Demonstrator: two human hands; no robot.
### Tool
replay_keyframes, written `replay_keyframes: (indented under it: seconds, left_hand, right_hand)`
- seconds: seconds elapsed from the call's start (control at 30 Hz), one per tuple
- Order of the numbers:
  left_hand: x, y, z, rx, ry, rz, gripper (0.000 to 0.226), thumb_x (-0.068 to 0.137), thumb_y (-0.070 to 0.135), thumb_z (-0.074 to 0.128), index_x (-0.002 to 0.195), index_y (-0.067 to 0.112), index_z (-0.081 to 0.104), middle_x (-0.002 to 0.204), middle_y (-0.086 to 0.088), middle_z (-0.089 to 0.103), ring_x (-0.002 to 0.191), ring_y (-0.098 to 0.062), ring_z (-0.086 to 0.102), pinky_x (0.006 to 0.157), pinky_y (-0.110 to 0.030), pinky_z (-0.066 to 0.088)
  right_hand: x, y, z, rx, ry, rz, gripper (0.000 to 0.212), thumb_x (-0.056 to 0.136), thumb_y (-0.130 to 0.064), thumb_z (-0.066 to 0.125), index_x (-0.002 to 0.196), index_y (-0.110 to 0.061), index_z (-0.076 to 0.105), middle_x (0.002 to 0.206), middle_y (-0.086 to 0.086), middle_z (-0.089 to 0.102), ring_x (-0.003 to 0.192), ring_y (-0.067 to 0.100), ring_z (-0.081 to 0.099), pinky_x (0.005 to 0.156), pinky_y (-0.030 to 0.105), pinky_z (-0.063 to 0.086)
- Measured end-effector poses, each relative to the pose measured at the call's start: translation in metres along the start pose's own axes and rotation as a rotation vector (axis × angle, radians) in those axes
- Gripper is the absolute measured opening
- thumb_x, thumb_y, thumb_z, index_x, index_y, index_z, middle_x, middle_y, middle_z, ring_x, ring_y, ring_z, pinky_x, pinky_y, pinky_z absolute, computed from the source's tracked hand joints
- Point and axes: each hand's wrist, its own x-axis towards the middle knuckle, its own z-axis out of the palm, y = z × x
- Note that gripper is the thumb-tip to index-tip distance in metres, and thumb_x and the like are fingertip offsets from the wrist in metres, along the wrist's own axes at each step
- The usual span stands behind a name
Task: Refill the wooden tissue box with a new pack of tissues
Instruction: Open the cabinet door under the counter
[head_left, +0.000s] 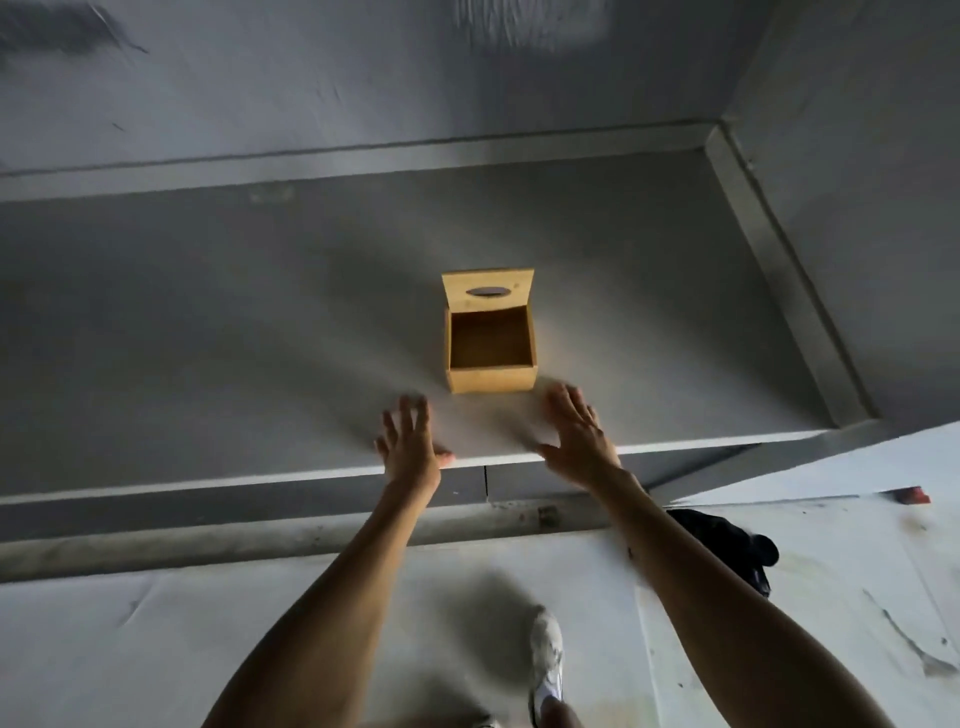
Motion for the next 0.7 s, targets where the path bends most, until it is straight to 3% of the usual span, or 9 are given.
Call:
replay_keyframes:
  seconds: [0.1, 0.2, 0.23, 0.27, 0.33, 0.37, 0.53, 0.7]
  left_hand:
    - [-0.004, -0.002, 0.0, 0.041, 0.038, 0.05, 0.096, 0.083, 0.035, 0.07, 0.153, 0.022, 0.005, 0.163, -0.009, -0.001, 0.148, -0.038, -0.001, 0.117, -0.062, 0.01]
    - [-0.016, -0.011, 0.003, 0.093, 0.07, 0.069, 0.085, 0.088, 0.05, 0.058, 0.152, 0.035, 0.004, 0.163, 0.002, -0.006, 0.15, -0.027, -0.004, 0.103, -0.076, -0.009]
    - [-0.02, -0.016, 0.008, 0.099, 0.11, 0.092, 0.081, 0.089, 0.056, 0.052, 0.151, 0.039, 0.003, 0.163, 0.007, -0.008, 0.151, -0.022, -0.005, 0.099, -0.079, -0.012]
    - [-0.024, -0.023, 0.016, 0.094, 0.174, 0.122, 0.077, 0.09, 0.06, 0.045, 0.15, 0.042, 0.002, 0.162, 0.01, -0.009, 0.151, -0.019, -0.006, 0.098, -0.081, -0.011]
    - [-0.026, -0.03, 0.028, 0.099, 0.305, 0.159, 0.069, 0.09, 0.066, 0.035, 0.149, 0.044, 0.005, 0.163, 0.01, -0.005, 0.151, -0.016, -0.002, 0.1, -0.081, -0.006]
    - [-0.024, -0.031, 0.032, 0.1, 0.376, 0.168, 0.067, 0.09, 0.068, 0.031, 0.149, 0.045, 0.011, 0.163, 0.009, 0.001, 0.151, -0.017, 0.002, 0.101, -0.08, -0.007]
    - [-0.017, -0.033, 0.062, 0.206, 0.747, 0.197, 0.063, 0.089, 0.072, 0.019, 0.135, 0.036, 0.044, 0.146, 0.009, 0.044, 0.142, -0.019, 0.034, 0.105, -0.076, 0.002]
    - [-0.005, -0.041, 0.088, 0.191, 1.0, 0.21, 0.06, 0.091, 0.071, 0.018, 0.117, 0.033, 0.056, 0.12, 0.013, 0.061, 0.121, -0.015, 0.053, 0.107, -0.07, 0.007]
  right_hand:
    - [-0.005, 0.002, 0.012, -0.011, 0.049, 0.038, 0.086, 0.08, -0.045, 0.065, 0.15, -0.019, 0.022, 0.154, 0.007, 0.026, 0.133, 0.031, 0.035, 0.107, 0.047, 0.041]
    - [-0.011, 0.001, 0.021, -0.13, 0.205, -0.063, 0.067, 0.087, -0.053, 0.048, 0.143, -0.02, 0.033, 0.145, 0.004, 0.039, 0.126, 0.024, 0.043, 0.104, 0.046, 0.043]
    - [-0.014, 0.001, 0.025, -0.184, 0.261, -0.079, 0.063, 0.088, -0.054, 0.043, 0.142, -0.02, 0.037, 0.144, 0.002, 0.04, 0.128, 0.024, 0.042, 0.108, 0.049, 0.037]
    - [-0.017, 0.002, 0.034, -0.23, 0.315, -0.075, 0.062, 0.09, -0.055, 0.04, 0.142, -0.022, 0.038, 0.147, 0.001, 0.039, 0.135, 0.024, 0.039, 0.115, 0.055, 0.024]
    - [-0.016, 0.002, 0.049, -0.309, 0.403, -0.011, 0.061, 0.093, -0.057, 0.034, 0.145, -0.025, 0.037, 0.155, -0.002, 0.032, 0.146, 0.021, 0.026, 0.115, 0.061, -0.007]
    - [-0.014, 0.002, 0.053, -0.327, 0.446, 0.011, 0.059, 0.095, -0.057, 0.032, 0.145, -0.026, 0.038, 0.156, -0.002, 0.033, 0.146, 0.018, 0.025, 0.114, 0.062, -0.008]
    - [-0.01, 0.015, 0.081, -0.32, 0.761, -0.068, 0.047, 0.097, -0.045, 0.035, 0.127, -0.02, 0.062, 0.136, 0.0, 0.06, 0.133, 0.019, 0.048, 0.112, 0.051, 0.025]
    - [-0.005, 0.026, 0.099, -0.34, 0.968, -0.145, 0.042, 0.097, -0.044, 0.035, 0.107, -0.022, 0.07, 0.118, -0.006, 0.069, 0.117, 0.016, 0.058, 0.104, 0.04, 0.03]
